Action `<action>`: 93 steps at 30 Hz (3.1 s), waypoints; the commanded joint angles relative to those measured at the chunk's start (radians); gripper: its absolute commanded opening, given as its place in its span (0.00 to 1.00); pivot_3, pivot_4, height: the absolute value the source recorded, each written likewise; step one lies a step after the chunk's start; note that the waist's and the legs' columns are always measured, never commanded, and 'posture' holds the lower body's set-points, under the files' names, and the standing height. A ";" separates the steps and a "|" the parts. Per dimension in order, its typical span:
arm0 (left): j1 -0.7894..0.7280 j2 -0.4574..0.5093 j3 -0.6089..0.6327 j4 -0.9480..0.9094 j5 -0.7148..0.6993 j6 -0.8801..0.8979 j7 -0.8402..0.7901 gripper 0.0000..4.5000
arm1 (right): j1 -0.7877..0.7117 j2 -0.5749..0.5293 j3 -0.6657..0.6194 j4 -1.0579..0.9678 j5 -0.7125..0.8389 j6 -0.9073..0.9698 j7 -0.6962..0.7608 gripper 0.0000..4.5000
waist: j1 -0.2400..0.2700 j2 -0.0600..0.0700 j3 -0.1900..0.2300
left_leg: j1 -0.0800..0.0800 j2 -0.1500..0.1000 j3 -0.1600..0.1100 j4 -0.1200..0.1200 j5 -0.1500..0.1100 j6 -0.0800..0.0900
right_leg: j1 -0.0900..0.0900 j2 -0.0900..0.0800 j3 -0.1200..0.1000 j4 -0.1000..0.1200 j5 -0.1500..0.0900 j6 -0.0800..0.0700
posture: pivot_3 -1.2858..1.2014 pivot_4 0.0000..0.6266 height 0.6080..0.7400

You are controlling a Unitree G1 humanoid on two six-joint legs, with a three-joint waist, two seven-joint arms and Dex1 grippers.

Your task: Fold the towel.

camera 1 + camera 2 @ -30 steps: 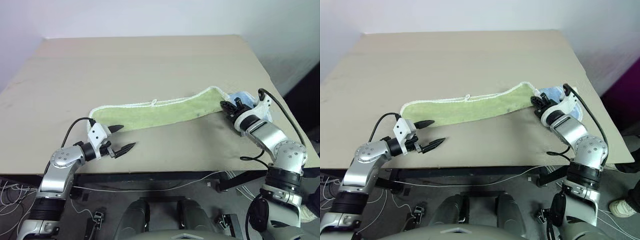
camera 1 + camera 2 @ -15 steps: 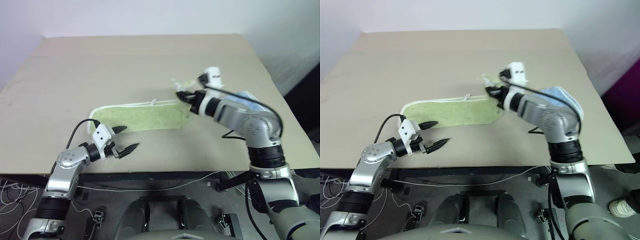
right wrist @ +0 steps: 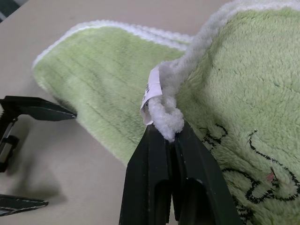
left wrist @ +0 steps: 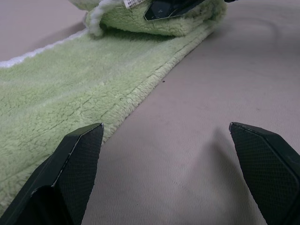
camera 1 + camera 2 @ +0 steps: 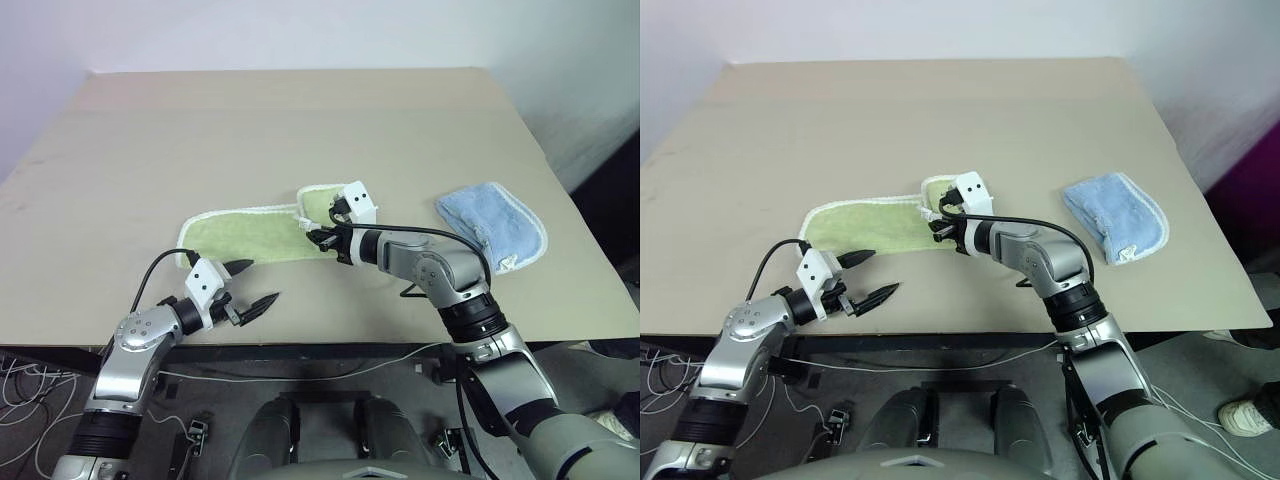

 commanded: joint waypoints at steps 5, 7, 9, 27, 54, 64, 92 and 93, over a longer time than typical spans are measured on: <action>0.011 -0.010 0.046 -0.054 -0.058 0.053 0.030 1.00 | 0.023 -0.018 -0.030 -0.107 -0.029 -0.020 0.081 0.52 | 0.000 0.000 0.000 | 0.000 0.000 0.000 0.000 0.000 0.000 | 0.000 0.000 0.000 0.000 0.000 0.000 | 0.52 0.24 1.00; 0.025 -0.029 0.084 -0.092 -0.110 0.098 0.065 1.00 | 0.031 -0.052 -0.041 -0.175 -0.058 -0.096 0.114 0.66 | 0.000 0.000 0.000 | 0.000 0.000 0.000 0.000 0.000 0.000 | 0.000 0.000 0.000 0.000 0.000 0.000 | 0.52 0.24 1.00; 0.042 -0.044 0.121 -0.140 -0.167 0.171 0.105 1.00 | 0.041 -0.081 -0.059 -0.226 -0.071 -0.144 0.142 0.66 | 0.001 0.000 0.000 | -0.001 0.000 0.000 0.000 0.000 0.000 | -0.001 0.000 0.000 0.000 0.000 0.000 | 0.52 0.24 1.00; 0.193 -0.354 0.349 -0.441 -0.714 0.646 0.722 1.00 | -0.053 0.057 0.001 0.465 -0.390 -0.646 0.273 0.01 | 0.000 -0.001 0.000 | 0.000 -0.001 0.000 0.001 0.000 0.000 | 0.000 0.001 0.000 0.000 0.000 0.000 | 0.52 0.24 1.00; -0.058 -0.382 0.509 -0.100 -1.012 0.555 1.132 1.00 | 0.080 0.011 -0.221 0.029 -0.293 -0.510 0.226 0.01 | 0.004 0.001 -0.002 | 0.015 -0.001 -0.002 -0.002 0.000 -0.001 | 0.016 0.003 -0.002 -0.002 0.000 -0.001 | 0.52 0.24 1.00; -0.079 -0.378 0.531 -0.065 -1.009 0.508 1.113 0.47 | 0.120 0.008 -0.215 -0.008 -0.302 -0.499 0.204 0.00 | 0.000 0.001 -0.002 | 0.016 -0.001 -0.001 -0.002 0.000 -0.001 | 0.017 0.003 -0.001 -0.002 -0.001 -0.001 | 0.52 0.24 1.00; -0.268 -0.102 0.310 -0.210 -0.785 0.548 0.699 0.00 | 0.153 -0.014 -0.234 -0.019 -0.307 -0.497 0.152 0.00 | 0.006 -0.001 0.000 | 0.008 -0.002 -0.001 -0.004 0.000 -0.001 | 0.009 0.002 -0.001 -0.004 -0.001 -0.001 | 0.52 0.24 1.00; -0.287 -0.094 0.266 -0.227 -0.763 0.557 0.657 0.00 | 0.156 -0.015 -0.237 -0.022 -0.306 -0.496 0.147 0.00 | 0.005 -0.001 0.000 | 0.006 -0.002 -0.002 -0.004 0.001 -0.002 | 0.008 0.002 -0.002 -0.004 -0.001 -0.001 | 0.52 0.24 1.00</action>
